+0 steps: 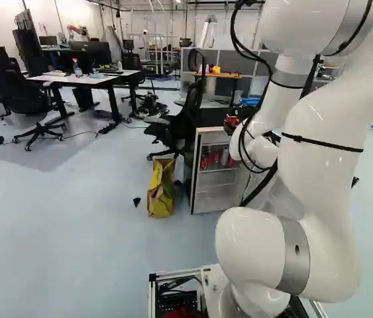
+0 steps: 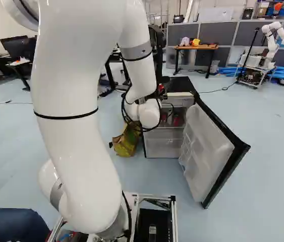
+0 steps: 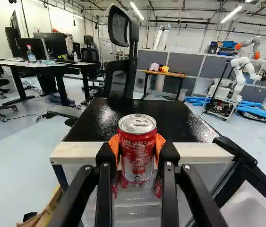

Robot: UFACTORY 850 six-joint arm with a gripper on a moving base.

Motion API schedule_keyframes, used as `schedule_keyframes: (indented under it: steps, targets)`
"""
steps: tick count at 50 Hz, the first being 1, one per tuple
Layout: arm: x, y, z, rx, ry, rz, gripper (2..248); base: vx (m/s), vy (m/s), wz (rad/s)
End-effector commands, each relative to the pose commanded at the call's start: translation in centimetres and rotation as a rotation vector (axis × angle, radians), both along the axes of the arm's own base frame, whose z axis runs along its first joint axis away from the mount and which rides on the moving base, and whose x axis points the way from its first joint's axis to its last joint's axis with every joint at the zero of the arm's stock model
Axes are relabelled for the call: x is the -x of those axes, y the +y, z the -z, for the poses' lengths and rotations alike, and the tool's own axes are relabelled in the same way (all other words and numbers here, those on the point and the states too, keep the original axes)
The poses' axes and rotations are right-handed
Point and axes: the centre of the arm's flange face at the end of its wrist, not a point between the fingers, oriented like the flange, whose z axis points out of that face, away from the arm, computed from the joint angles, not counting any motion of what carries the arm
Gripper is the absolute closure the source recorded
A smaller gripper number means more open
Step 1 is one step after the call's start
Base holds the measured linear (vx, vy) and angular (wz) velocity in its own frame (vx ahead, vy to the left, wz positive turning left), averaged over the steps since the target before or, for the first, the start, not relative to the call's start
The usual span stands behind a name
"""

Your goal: Grab a drink from the fridge

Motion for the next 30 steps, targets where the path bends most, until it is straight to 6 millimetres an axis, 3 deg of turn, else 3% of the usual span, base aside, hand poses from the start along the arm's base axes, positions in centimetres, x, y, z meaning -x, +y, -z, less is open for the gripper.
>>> schedule_keyframes:
  steps: [15, 30]
  targets:
    - [-2.1, -0.6, -1.0, 0.016, 0.0, -0.004, 154, 0.0, 0.0, 0.0]
    - [-4.3, -1.1, -0.4, 0.019, 0.032, -0.008, 154, 0.0, 0.0, 0.0]
